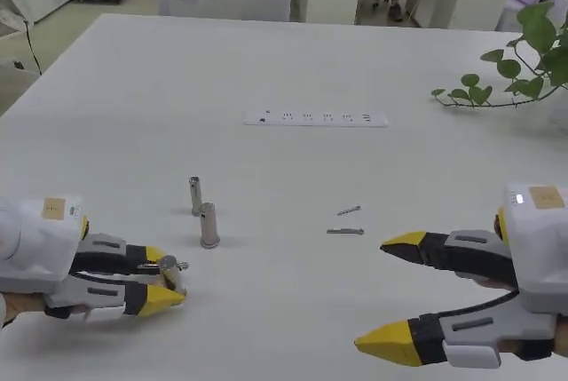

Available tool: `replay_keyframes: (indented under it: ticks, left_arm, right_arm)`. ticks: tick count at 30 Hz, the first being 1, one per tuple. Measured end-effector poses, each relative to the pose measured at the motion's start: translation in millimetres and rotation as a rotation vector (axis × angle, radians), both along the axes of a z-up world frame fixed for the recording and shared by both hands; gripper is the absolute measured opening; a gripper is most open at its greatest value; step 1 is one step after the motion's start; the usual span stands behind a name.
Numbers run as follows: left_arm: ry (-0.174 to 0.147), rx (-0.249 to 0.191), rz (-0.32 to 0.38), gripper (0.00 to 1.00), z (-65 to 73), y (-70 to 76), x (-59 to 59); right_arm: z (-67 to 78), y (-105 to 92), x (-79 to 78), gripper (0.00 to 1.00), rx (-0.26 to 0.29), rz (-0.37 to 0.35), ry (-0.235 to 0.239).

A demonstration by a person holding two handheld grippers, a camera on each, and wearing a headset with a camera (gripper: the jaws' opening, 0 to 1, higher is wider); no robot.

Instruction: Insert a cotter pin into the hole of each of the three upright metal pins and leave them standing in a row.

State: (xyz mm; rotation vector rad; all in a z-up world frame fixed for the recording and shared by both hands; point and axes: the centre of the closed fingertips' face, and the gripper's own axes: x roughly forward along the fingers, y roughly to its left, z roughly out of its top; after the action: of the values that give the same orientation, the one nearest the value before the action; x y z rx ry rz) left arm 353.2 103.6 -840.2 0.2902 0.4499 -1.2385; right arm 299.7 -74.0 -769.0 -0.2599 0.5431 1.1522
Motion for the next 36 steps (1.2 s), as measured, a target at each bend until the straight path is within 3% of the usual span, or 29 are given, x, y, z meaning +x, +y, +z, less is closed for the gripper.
replay_keyframes:
  ticks: [10,19,30,32,36]
  left_arm:
    - [0.035,-0.042,0.060,0.32,8.7,3.3,-2.0]
    - [0.015,-0.103,0.157,0.42,28.6,12.1,-0.2]
    - [-0.002,-0.161,0.221,0.59,52.9,13.9,-23.5]
    - [-0.005,-0.170,0.240,0.67,55.6,14.2,-27.8]
    - [0.001,-0.163,0.250,0.70,56.3,15.2,-39.4]
  right_arm:
    - [0.2,-0.5,0.8,0.74,0.001,-0.001,-0.005]
    - [0.1,0.9,2.0,0.74,0.011,-0.001,-0.011]
    - [-3.5,0.9,3.1,0.74,0.016,0.002,-0.013]
    - [-4.5,0.5,3.3,0.74,0.018,0.002,-0.011]
    - [-6.1,0.2,2.1,0.74,0.016,0.005,-0.010]
